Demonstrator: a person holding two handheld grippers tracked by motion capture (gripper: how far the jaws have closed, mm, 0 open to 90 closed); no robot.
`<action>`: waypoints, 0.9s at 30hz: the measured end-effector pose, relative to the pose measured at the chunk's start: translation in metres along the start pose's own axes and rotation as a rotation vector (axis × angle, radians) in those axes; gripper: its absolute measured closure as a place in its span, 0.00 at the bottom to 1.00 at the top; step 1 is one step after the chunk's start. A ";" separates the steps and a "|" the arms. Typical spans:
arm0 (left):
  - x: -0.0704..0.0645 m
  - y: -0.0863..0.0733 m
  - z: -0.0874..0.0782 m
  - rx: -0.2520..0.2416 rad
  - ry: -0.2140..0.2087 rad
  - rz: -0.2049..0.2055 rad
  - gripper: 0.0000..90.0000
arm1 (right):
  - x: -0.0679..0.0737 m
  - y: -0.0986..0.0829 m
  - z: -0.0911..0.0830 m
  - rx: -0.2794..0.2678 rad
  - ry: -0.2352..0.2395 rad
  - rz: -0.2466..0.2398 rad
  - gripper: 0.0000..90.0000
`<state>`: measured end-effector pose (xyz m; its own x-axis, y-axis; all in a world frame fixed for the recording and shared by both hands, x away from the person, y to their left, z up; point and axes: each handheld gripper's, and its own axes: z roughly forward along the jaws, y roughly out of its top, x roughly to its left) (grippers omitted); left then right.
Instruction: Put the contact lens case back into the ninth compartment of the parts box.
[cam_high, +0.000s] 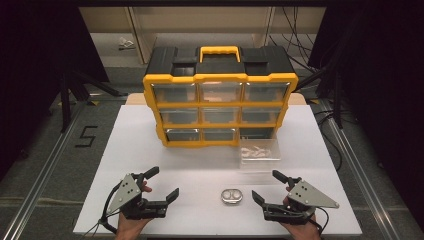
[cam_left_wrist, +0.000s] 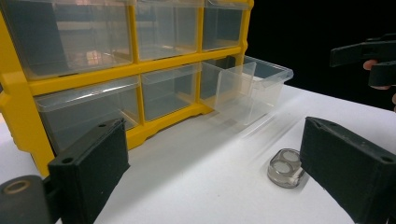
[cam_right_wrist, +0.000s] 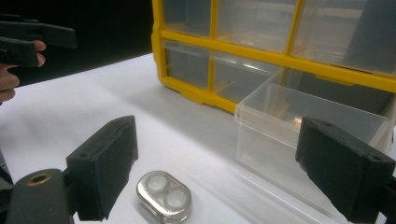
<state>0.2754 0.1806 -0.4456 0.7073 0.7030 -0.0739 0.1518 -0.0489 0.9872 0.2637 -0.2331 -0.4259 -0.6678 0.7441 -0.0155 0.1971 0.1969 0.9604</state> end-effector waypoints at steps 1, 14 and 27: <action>0.000 0.000 0.000 -0.001 0.000 -0.001 0.08 | -0.001 0.001 0.000 0.009 0.008 0.000 0.15; 0.001 0.000 0.000 -0.007 0.002 -0.005 0.08 | 0.000 0.016 0.006 0.126 0.110 -0.019 0.14; 0.001 0.000 -0.001 -0.008 0.004 -0.004 0.08 | 0.005 0.030 0.017 0.258 0.147 -0.124 0.12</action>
<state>0.2756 0.1818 -0.4460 0.7042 0.7058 -0.0773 0.1487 -0.0401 0.9881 0.2785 -0.2130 -0.4020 -0.7912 0.6076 -0.0696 0.2708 0.4500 0.8510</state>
